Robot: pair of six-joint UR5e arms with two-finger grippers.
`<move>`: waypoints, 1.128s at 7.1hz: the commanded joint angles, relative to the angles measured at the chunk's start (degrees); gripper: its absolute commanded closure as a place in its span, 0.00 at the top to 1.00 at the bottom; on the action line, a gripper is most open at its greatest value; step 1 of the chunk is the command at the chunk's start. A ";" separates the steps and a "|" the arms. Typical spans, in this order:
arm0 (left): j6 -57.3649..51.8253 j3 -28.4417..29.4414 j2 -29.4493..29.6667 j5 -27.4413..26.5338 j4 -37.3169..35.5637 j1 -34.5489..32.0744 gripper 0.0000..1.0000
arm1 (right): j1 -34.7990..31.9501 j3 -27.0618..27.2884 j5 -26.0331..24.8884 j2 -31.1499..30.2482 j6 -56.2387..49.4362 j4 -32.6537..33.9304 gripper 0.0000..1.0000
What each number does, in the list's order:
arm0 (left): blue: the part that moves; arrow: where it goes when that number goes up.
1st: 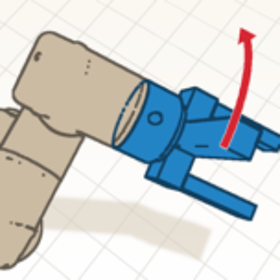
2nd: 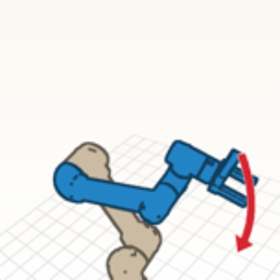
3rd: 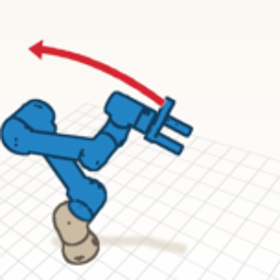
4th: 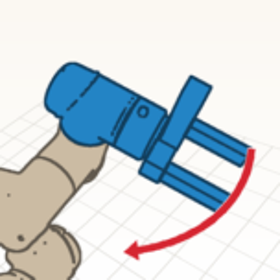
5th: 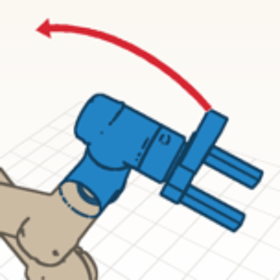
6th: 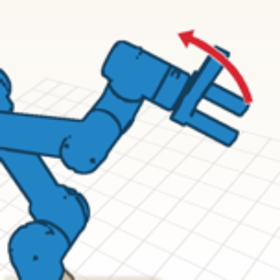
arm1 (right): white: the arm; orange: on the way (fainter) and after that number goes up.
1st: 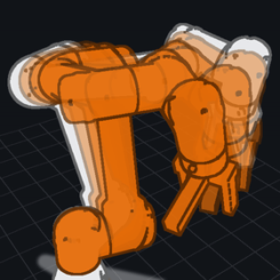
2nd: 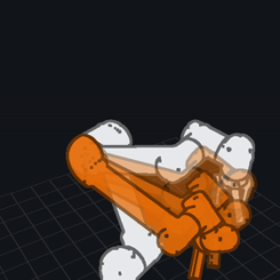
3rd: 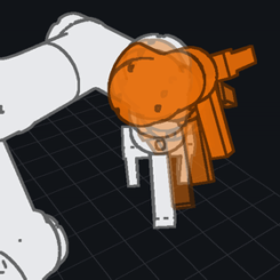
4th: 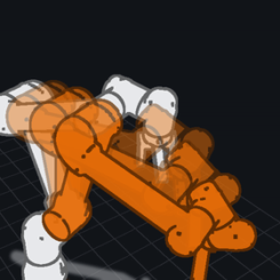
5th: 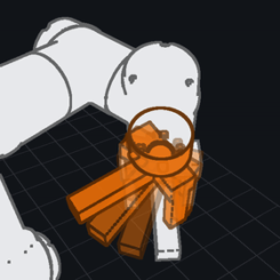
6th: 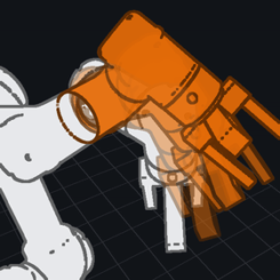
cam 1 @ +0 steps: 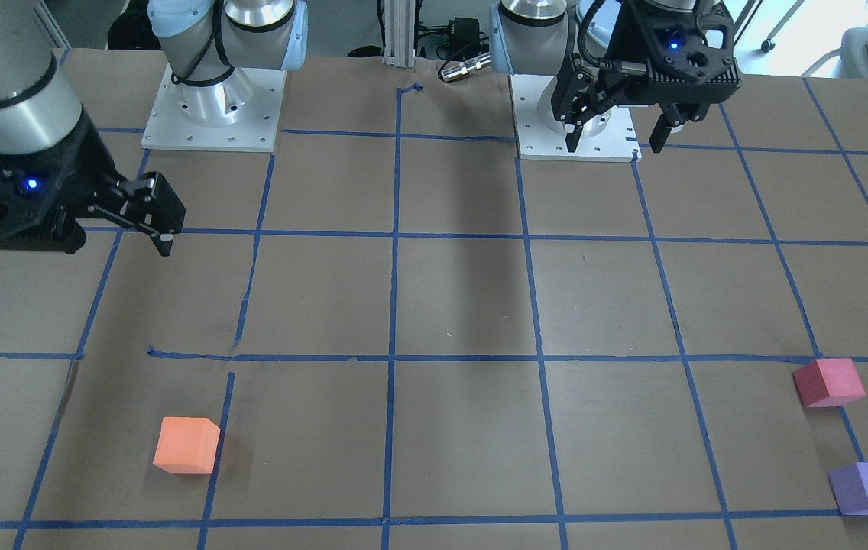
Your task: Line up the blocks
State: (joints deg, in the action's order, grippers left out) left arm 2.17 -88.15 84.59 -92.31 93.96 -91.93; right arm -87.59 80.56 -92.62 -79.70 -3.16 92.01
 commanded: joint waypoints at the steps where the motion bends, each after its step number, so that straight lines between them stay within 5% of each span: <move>1: 0.12 0.00 -0.04 0.20 0.00 -0.26 1.00 | 0.40 0.03 0.42 8.90 0.61 9.36 1.00; 4: 0.03 -0.09 -0.04 0.29 0.00 -0.35 1.00 | 0.40 0.04 0.42 18.75 0.61 21.23 1.00; 8: -0.23 -1.32 -0.39 0.21 0.00 -0.44 1.00 | 0.40 0.92 0.42 25.56 0.70 27.87 1.00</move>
State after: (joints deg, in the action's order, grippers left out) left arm 2.10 -89.12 84.30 -92.04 94.03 -92.38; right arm -87.19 81.29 -92.20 -55.59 -2.49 118.76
